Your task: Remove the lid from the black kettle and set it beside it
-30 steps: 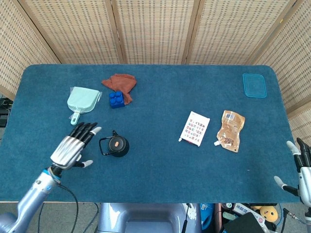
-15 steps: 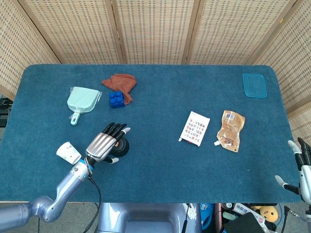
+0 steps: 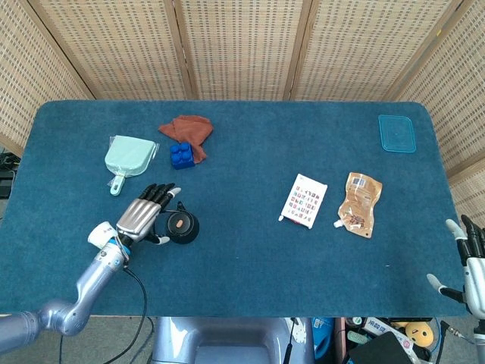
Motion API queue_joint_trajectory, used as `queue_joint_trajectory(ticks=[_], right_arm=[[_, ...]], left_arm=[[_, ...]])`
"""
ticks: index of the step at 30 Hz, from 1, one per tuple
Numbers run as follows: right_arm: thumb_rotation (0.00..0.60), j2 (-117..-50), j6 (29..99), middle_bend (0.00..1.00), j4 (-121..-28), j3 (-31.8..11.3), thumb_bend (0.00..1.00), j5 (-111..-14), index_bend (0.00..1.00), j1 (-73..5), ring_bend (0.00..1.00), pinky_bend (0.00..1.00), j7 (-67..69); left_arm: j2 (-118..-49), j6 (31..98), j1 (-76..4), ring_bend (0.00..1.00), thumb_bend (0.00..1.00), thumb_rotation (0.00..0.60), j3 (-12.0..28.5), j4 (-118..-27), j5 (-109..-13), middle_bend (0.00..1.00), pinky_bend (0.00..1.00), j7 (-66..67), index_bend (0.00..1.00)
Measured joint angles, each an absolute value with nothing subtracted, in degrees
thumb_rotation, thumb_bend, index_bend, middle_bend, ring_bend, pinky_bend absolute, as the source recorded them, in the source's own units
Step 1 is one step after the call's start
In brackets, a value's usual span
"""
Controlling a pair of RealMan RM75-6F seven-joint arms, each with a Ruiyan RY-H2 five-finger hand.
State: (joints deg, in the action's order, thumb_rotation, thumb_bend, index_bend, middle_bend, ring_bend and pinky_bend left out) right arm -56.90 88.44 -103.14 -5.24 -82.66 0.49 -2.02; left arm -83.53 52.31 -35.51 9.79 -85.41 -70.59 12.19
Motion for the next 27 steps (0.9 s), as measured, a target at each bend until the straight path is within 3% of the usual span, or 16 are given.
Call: queue_joint_trajectory(ticks=[16,27], right_arm=[[0.600,-57.2,87.4,0.00,-103.5,-5.5,0.00,-81.6,0.00,-0.1,0.00,0.00,-3.0],[0.600,-56.1,87.9,0.00,-103.6,-5.8,0.00,-81.5,0.00,0.2,0.00,0.00,-0.2]], left_arm=[[-79.7,48.8,-36.8,0.00,0.15,0.600,11.5,-75.5,-66.8,0.00,0.00,4.6,0.00],[-71.0,53.4,-34.6,0.00,0.16,0.600,10.2,-87.1,-74.3,0.00,0.00,0.1,0.03]])
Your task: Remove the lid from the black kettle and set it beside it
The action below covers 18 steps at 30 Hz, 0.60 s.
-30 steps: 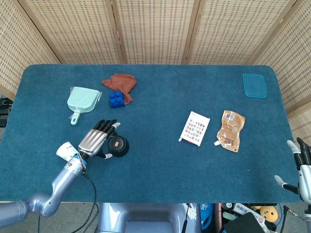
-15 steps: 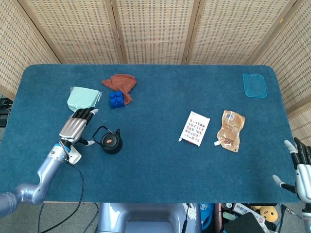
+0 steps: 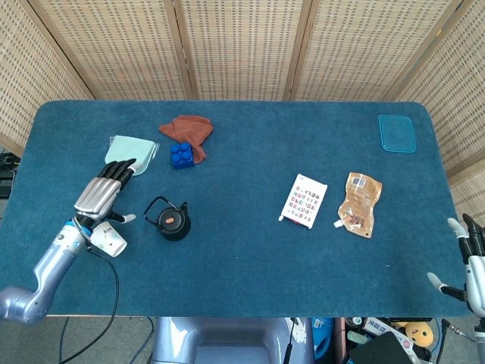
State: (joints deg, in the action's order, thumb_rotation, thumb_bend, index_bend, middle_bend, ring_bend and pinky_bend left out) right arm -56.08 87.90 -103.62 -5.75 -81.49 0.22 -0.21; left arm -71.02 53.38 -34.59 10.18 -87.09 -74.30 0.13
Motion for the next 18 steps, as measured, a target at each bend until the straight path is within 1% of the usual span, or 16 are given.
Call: queue_joint_trajectory(ticks=[3,6,9,12,18], right_arm=[[0.600,-55.7,87.7,0.00,-103.4,-5.8,0.00,-81.5,0.00,0.2,0.00,0.00,1.1],[0.600,-55.3,87.2,0.00,-103.1,-5.8,0.00,-81.4,0.00,0.2,0.00,0.00,2.6],[0.600,-55.0,86.3,0.00,-102.8,-5.8,0.00,-81.1,0.00,-0.1,0.00,0.00,3.8],[0.600,-54.8,85.2,0.00,-102.4,-5.9,0.00,-80.6,0.00,-0.5,0.00,0.00,4.9],[0.600,-54.5,84.0,0.00,-101.9,-6.0,0.00,-79.8,0.00,-1.0,0.00,0.00,6.0]], left_arm=[[-69.8,53.5,-34.6,0.00,0.16,0.600,10.1,-91.1,-73.7,0.00,0.00,1.8,0.15],[-70.0,53.5,-35.0,0.00,0.16,0.600,10.2,-92.9,-70.3,0.00,0.00,5.7,0.27],[-71.3,54.1,-35.6,0.00,0.16,0.600,10.5,-94.4,-65.1,0.00,0.00,10.9,0.36],[-73.7,55.4,-36.5,0.00,0.16,0.600,11.0,-95.6,-59.0,0.00,0.00,16.6,0.40],[-78.9,59.4,-39.2,0.00,0.16,0.600,12.0,-97.4,-48.3,0.00,0.00,27.1,0.42]])
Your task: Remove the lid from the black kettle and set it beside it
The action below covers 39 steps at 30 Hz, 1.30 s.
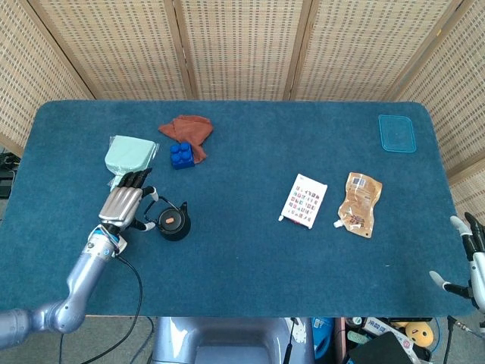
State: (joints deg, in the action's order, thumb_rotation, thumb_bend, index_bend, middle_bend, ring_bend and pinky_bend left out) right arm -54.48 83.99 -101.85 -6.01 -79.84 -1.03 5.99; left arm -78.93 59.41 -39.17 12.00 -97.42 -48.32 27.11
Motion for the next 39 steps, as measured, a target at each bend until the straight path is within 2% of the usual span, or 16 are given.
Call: queue_joint_trajectory(ticks=[5,10,17,24,27,33,39], right_arm=[[0.600,-54.5,83.7,0.00,-101.7,-5.9,0.00,-79.7,0.00,-1.2,0.00,0.00,5.9],[0.600,-54.6,83.6,0.00,-101.8,-5.9,0.00,-79.6,0.00,-1.3,0.00,0.00,5.5],[0.600,-54.7,83.3,0.00,-101.7,-5.9,0.00,-79.2,0.00,-1.5,0.00,0.00,5.4],[0.600,-54.6,82.9,0.00,-101.5,-5.9,0.00,-79.0,0.00,-1.7,0.00,0.00,5.6],[0.600,-54.6,82.9,0.00,-101.5,-5.9,0.00,-78.9,0.00,-1.7,0.00,0.00,5.8],[0.600,-54.4,82.9,0.00,-101.6,-5.9,0.00,-79.0,0.00,-1.6,0.00,0.00,6.0],[0.600,-54.3,83.0,0.00,-101.5,-5.9,0.00,-79.0,0.00,-1.6,0.00,0.00,6.5]], left_arm=[[-82.2,61.9,-41.3,0.00,0.16,0.600,12.6,-98.5,-41.7,0.00,0.00,31.8,0.43],[-84.4,62.9,-42.9,0.00,0.25,0.600,13.2,-98.4,-37.5,0.00,0.00,33.7,0.46],[-88.0,67.1,-45.3,0.00,0.27,0.600,13.8,-97.6,-30.1,0.00,0.00,39.3,0.47],[-89.8,68.5,-46.5,0.00,0.28,0.600,14.1,-96.7,-27.8,0.00,0.00,40.9,0.52],[-90.3,69.1,-46.7,0.00,0.32,0.600,14.2,-96.4,-27.6,0.00,0.00,41.0,0.54],[-91.8,71.4,-47.0,0.00,0.34,0.600,14.1,-96.0,-26.8,0.00,0.00,42.3,0.54],[-91.7,70.6,-47.0,0.00,0.34,0.600,14.5,-96.6,-25.4,0.00,0.00,42.4,0.54]])
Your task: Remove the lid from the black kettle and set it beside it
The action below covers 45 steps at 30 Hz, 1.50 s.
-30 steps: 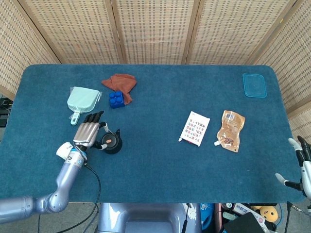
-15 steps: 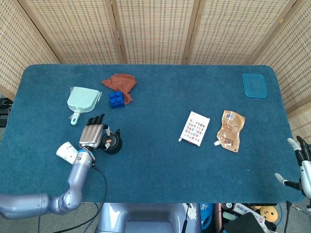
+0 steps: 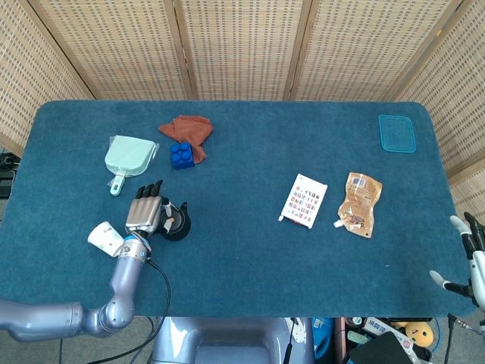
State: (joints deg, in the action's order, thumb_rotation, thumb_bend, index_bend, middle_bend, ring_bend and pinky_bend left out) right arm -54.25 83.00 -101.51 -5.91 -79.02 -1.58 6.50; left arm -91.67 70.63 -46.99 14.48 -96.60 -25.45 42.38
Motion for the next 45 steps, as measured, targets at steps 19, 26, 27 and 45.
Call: queue_joint_trajectory(ticks=[19,26,27,45], right_arm=[[0.600,-53.9,83.4,0.00,-101.6,-5.8,0.00,-79.5,0.00,-1.4,0.00,0.00,7.3],[0.600,-53.8,83.5,0.00,-101.6,-5.7,0.00,-79.6,0.00,-1.3,0.00,0.00,7.5],[0.600,-53.8,83.5,0.00,-101.6,-5.7,0.00,-79.6,0.00,-1.3,0.00,0.00,7.5],[0.600,-53.5,83.8,0.00,-101.6,-5.7,0.00,-79.9,0.00,-1.2,0.00,0.00,8.1]], left_arm=[[-91.4,71.3,-47.1,0.00,0.34,0.600,15.9,-98.0,-22.4,0.00,0.00,41.8,0.54],[-91.7,70.4,-47.2,0.00,0.34,0.600,16.1,-96.8,-21.5,0.00,0.00,41.3,0.54],[-91.7,70.3,-47.2,0.00,0.34,0.600,16.1,-96.7,-21.4,0.00,0.00,41.3,0.54],[-92.9,69.1,-48.3,0.00,0.34,0.600,15.8,-94.9,-19.6,0.00,0.00,42.4,0.59]])
